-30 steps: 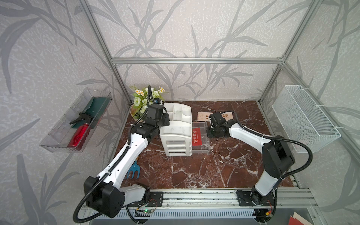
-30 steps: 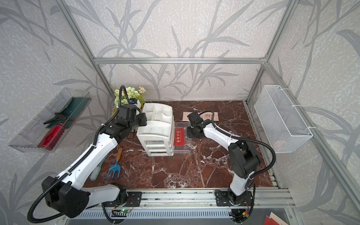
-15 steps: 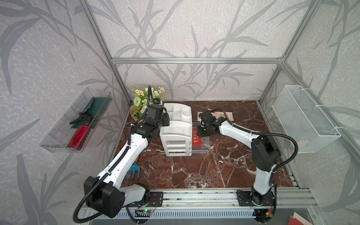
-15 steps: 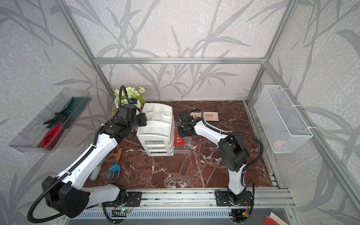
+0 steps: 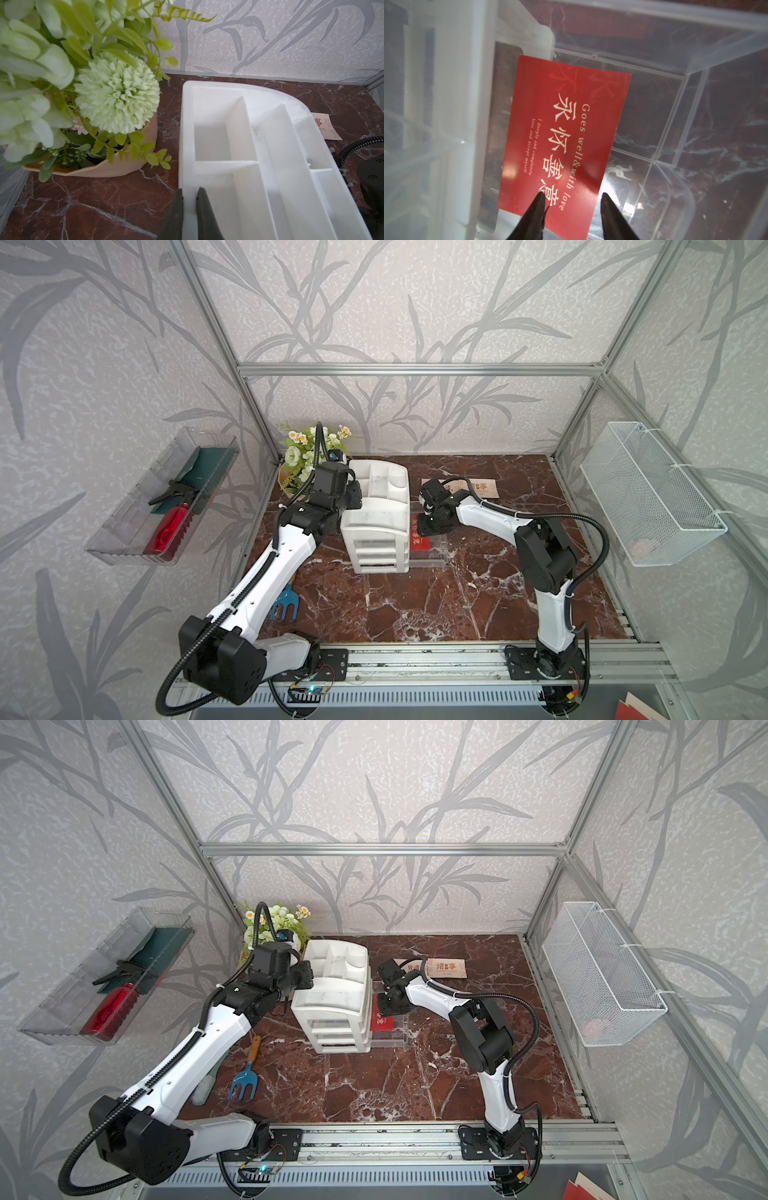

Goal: Take the postcards out of the drawer
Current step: Open the drawer in the storage box, then pick up the postcard from the drawer.

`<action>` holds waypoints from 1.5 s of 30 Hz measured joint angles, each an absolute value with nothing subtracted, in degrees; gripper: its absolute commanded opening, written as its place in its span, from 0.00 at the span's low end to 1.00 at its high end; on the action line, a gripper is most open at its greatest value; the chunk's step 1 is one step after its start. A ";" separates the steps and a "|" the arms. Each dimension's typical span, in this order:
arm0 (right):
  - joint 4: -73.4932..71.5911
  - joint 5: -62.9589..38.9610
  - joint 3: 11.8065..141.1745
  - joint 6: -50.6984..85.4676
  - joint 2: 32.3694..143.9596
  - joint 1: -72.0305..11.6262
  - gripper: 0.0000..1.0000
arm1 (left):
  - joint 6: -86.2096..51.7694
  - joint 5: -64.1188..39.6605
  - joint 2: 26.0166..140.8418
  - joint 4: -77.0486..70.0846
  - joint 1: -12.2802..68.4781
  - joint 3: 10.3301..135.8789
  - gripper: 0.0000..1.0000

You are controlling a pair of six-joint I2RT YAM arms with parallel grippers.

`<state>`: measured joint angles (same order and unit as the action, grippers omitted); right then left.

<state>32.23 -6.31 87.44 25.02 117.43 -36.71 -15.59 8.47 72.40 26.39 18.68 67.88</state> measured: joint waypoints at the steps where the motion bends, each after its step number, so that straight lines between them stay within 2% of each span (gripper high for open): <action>1: 32.36 -6.35 87.66 25.04 117.69 -36.71 0.45 | -15.59 8.47 72.40 26.39 18.68 67.88 0.00; 22: 34.98 -6.26 90.26 25.45 121.27 -36.32 0.46 | -15.51 8.47 72.47 26.39 18.68 67.88 0.00; 45: 20.91 -23.07 82.89 29.98 119.85 -32.86 0.36 | -15.46 8.38 72.69 26.39 18.68 67.88 0.00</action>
<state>20.91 -23.07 82.89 29.98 119.85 -32.86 -15.46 8.38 72.69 26.39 18.68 67.88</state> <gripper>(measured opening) 0.369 0.105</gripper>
